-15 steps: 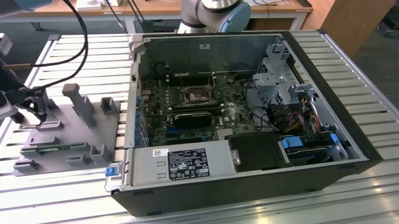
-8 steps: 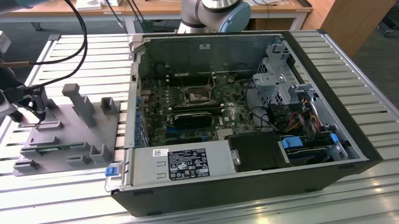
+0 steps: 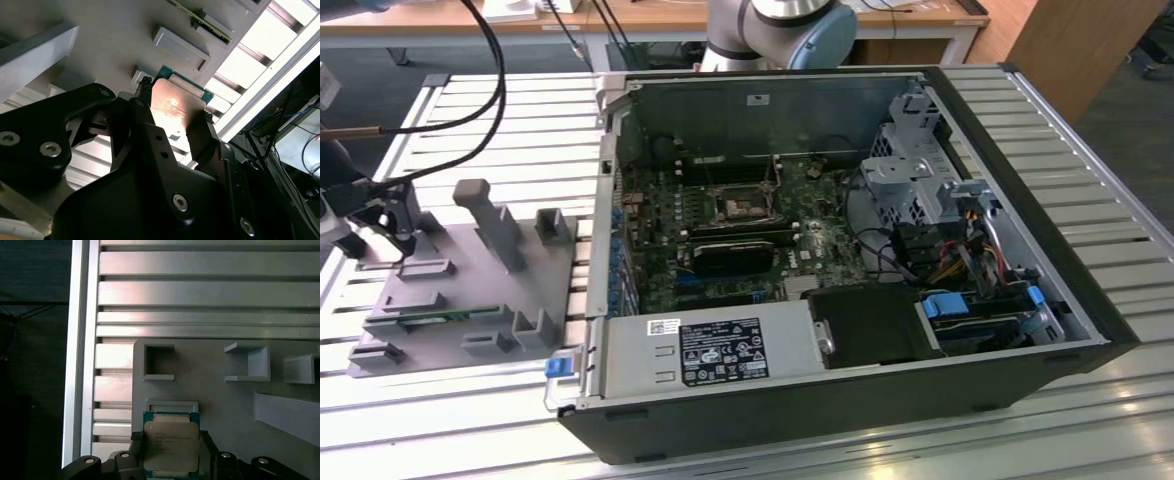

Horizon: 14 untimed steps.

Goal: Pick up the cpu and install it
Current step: 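Pick up the cpu and move it towards the insertion slot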

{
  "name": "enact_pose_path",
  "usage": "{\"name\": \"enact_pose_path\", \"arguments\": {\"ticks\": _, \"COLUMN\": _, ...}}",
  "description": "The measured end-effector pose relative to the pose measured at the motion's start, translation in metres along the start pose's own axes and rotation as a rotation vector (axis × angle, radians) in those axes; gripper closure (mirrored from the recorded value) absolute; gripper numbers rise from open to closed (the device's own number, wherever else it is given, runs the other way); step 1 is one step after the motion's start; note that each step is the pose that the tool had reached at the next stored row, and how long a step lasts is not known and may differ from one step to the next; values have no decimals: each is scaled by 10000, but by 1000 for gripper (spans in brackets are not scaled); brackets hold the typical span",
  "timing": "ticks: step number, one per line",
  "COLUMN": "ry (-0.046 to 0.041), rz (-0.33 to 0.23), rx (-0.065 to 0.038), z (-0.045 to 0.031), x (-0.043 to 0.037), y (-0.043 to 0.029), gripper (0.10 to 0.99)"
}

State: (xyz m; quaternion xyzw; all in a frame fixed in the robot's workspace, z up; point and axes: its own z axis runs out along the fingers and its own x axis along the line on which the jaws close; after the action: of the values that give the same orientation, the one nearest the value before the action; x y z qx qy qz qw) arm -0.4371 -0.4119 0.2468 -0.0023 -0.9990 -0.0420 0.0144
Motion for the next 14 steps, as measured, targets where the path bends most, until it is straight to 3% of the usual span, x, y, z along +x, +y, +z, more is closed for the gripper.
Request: {"name": "enact_pose_path", "arguments": {"ticks": 14, "ry": -3, "rz": 0, "rx": 0, "z": -148, "x": 5, "y": 28, "gripper": 557}}
